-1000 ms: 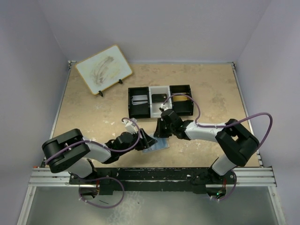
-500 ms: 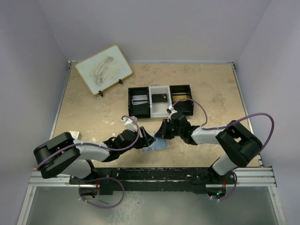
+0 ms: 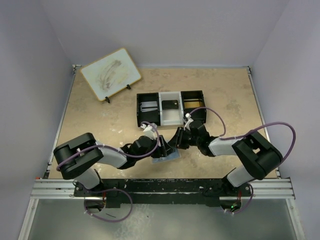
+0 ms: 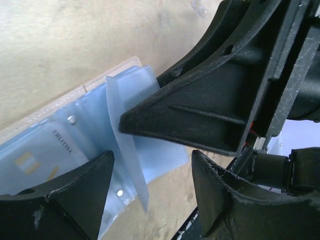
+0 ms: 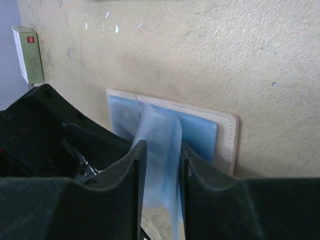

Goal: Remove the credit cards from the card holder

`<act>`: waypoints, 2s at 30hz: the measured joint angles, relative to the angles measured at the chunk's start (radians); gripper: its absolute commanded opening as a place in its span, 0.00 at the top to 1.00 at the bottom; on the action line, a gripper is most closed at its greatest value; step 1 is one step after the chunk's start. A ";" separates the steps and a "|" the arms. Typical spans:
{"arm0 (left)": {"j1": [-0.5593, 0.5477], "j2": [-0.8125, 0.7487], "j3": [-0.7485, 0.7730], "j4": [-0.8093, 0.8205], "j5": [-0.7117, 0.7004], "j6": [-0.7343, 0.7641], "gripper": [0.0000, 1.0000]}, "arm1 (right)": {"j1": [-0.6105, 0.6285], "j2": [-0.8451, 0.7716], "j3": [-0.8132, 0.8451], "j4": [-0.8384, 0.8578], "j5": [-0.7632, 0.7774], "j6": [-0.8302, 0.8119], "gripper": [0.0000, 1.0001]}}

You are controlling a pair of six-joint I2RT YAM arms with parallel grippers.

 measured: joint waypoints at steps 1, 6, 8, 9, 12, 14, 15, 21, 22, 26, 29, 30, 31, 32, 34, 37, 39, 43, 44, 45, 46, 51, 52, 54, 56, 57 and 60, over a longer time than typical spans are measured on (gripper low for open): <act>-0.003 0.014 0.012 0.004 0.011 0.001 0.39 | 0.000 -0.010 -0.001 -0.009 0.001 0.000 0.55; -0.034 0.084 0.106 -0.002 0.063 0.009 0.40 | -0.006 -0.157 0.010 -0.178 0.081 -0.027 0.34; -0.046 0.116 0.151 -0.002 0.079 0.016 0.40 | -0.010 -0.232 0.038 -0.283 0.155 -0.045 0.28; -0.051 0.132 0.170 0.000 0.086 0.019 0.41 | -0.013 -0.269 0.053 -0.332 0.194 -0.053 0.28; -0.060 0.168 0.201 0.010 0.098 0.019 0.42 | -0.019 -0.354 0.099 -0.456 0.295 -0.079 0.27; -0.064 0.173 0.201 0.010 0.097 0.019 0.43 | -0.021 -0.394 0.124 -0.525 0.348 -0.096 0.29; -0.066 0.170 0.197 0.009 0.097 0.019 0.43 | -0.022 -0.407 0.130 -0.548 0.362 -0.104 0.29; -0.077 -0.107 0.123 -0.202 -0.031 0.055 0.43 | -0.024 -0.431 0.140 -0.614 0.365 -0.163 0.32; -0.077 -0.171 0.116 -0.245 -0.061 0.060 0.42 | -0.023 -0.427 0.144 -0.614 0.362 -0.171 0.32; -0.077 -0.473 0.095 -0.499 -0.259 0.051 0.40 | 0.027 -0.393 0.181 -0.615 0.378 -0.193 0.31; -0.077 -0.639 0.078 -0.702 -0.412 0.011 0.40 | 0.124 -0.336 0.238 -0.623 0.420 -0.198 0.32; -0.077 -0.683 0.072 -0.770 -0.458 -0.008 0.39 | 0.154 -0.312 0.261 -0.626 0.431 -0.198 0.33; -0.077 -0.728 0.063 -0.837 -0.503 -0.029 0.39 | 0.182 -0.286 0.281 -0.627 0.446 -0.198 0.33; -0.077 -0.768 0.056 -0.904 -0.543 -0.048 0.39 | 0.207 -0.261 0.301 -0.631 0.460 -0.198 0.34; -0.077 -0.832 0.048 -1.019 -0.612 -0.087 0.37 | 0.249 -0.212 0.333 -0.640 0.488 -0.198 0.35; -0.077 -0.906 0.047 -1.154 -0.694 -0.134 0.36 | 0.310 -0.136 0.370 -0.651 0.525 -0.198 0.36; -0.077 -0.935 0.047 -1.214 -0.731 -0.150 0.36 | 0.346 -0.091 0.392 -0.667 0.548 -0.196 0.36; -0.077 -0.935 0.047 -1.278 -0.767 -0.166 0.34 | 0.401 -0.010 0.435 -0.679 0.575 -0.195 0.35; -0.077 -0.930 0.047 -1.286 -0.770 -0.167 0.34 | 0.411 0.008 0.445 -0.681 0.576 -0.194 0.35; -0.077 -0.923 0.047 -1.292 -0.772 -0.167 0.34 | 0.420 0.026 0.455 -0.684 0.578 -0.195 0.35; -0.077 -0.917 0.047 -1.294 -0.773 -0.167 0.34 | 0.428 0.042 0.464 -0.687 0.578 -0.195 0.34; -0.077 -0.897 0.047 -1.295 -0.774 -0.167 0.34 | 0.455 0.124 0.515 -0.721 0.603 -0.193 0.31; -0.077 -0.895 0.047 -1.295 -0.774 -0.166 0.34 | 0.458 0.139 0.525 -0.730 0.609 -0.193 0.30; -0.077 -0.895 0.047 -1.294 -0.774 -0.166 0.34 | 0.464 0.173 0.554 -0.753 0.632 -0.188 0.29; -0.077 -0.896 0.047 -1.294 -0.774 -0.166 0.34 | 0.468 0.195 0.576 -0.772 0.653 -0.184 0.30; -0.077 -0.896 0.047 -1.294 -0.774 -0.166 0.34 | 0.472 0.203 0.585 -0.782 0.662 -0.180 0.31; -0.077 -0.896 0.047 -1.294 -0.774 -0.166 0.34 | 0.477 0.209 0.593 -0.793 0.680 -0.174 0.34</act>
